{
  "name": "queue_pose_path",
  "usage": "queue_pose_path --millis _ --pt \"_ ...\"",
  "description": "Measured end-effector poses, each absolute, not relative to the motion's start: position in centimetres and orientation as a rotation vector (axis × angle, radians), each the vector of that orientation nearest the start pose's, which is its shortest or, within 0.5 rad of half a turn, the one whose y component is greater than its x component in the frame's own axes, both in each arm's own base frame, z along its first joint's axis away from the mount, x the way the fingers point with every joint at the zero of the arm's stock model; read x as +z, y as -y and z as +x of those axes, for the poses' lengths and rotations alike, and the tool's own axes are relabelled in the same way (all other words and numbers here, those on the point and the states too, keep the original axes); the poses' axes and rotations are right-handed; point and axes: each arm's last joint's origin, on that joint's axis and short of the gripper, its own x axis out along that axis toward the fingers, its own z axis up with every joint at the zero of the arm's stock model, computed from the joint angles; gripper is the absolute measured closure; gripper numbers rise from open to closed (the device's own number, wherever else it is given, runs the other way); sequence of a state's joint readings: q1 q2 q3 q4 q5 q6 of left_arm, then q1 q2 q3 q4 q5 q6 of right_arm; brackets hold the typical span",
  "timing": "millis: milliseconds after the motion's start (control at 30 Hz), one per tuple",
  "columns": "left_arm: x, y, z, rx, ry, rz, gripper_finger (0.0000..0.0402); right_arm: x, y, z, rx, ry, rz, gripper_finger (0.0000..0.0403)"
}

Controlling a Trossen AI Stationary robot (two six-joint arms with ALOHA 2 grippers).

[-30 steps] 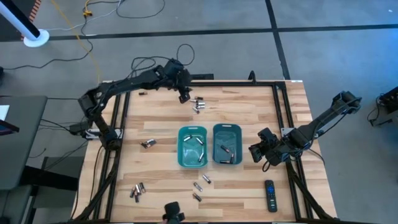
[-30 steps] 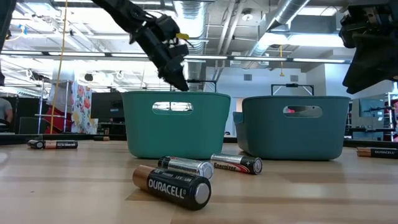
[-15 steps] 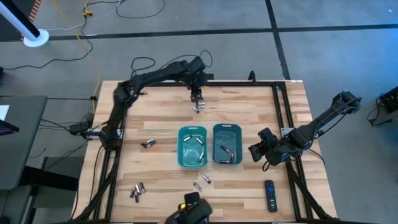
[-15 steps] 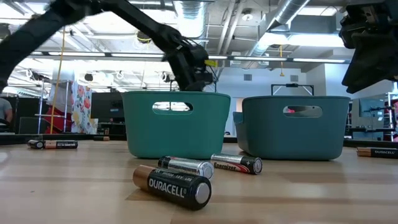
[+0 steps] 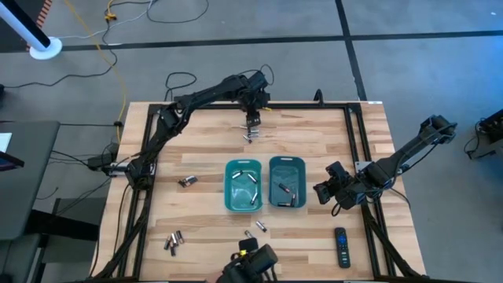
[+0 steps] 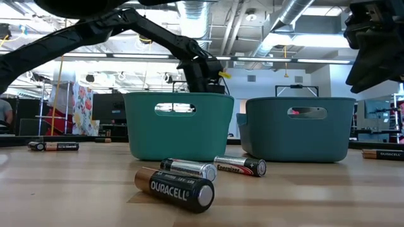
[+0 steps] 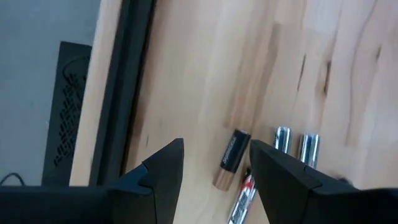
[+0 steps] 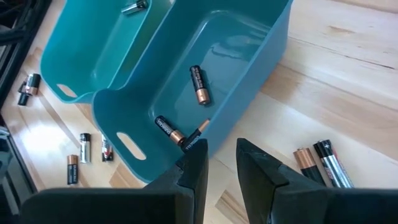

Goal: Sort batteries
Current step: Put the black battery into the blue bin

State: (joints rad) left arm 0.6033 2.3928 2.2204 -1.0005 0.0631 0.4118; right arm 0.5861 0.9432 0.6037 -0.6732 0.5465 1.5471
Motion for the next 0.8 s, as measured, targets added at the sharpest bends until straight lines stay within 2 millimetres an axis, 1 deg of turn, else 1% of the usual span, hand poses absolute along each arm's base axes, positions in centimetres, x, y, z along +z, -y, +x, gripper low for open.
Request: queue_pose_path --millis 200,400,500,567,667,800 --pt "21.1 -28.4 41.5 0.339 -1.161 -0.181 0.0224 21.4 -7.9 14.6 -0.585 -0.651 0.91 0.03" --pt "21.0 -27.8 41.7 0.375 -1.168 -0.239 0.0224 21.4 -7.9 14.6 -0.585 -0.651 0.91 0.03" --pt "20.1 -27.5 42.0 0.409 -1.202 -0.256 0.0224 21.4 -7.9 14.6 -0.584 -0.651 0.91 0.03" --pt "18.9 -27.4 42.2 0.43 -1.25 -0.243 0.0224 21.4 -7.9 14.6 -0.584 -0.65 0.91 0.03" --pt "17.8 -27.4 42.2 0.469 -1.299 -0.24 0.0224 21.4 -7.9 14.6 -0.581 -0.648 0.913 0.03" --pt "17.2 -27.5 42.3 0.483 -1.306 -0.239 0.0224 21.4 -7.9 14.7 -0.582 -0.64 0.921 0.03"
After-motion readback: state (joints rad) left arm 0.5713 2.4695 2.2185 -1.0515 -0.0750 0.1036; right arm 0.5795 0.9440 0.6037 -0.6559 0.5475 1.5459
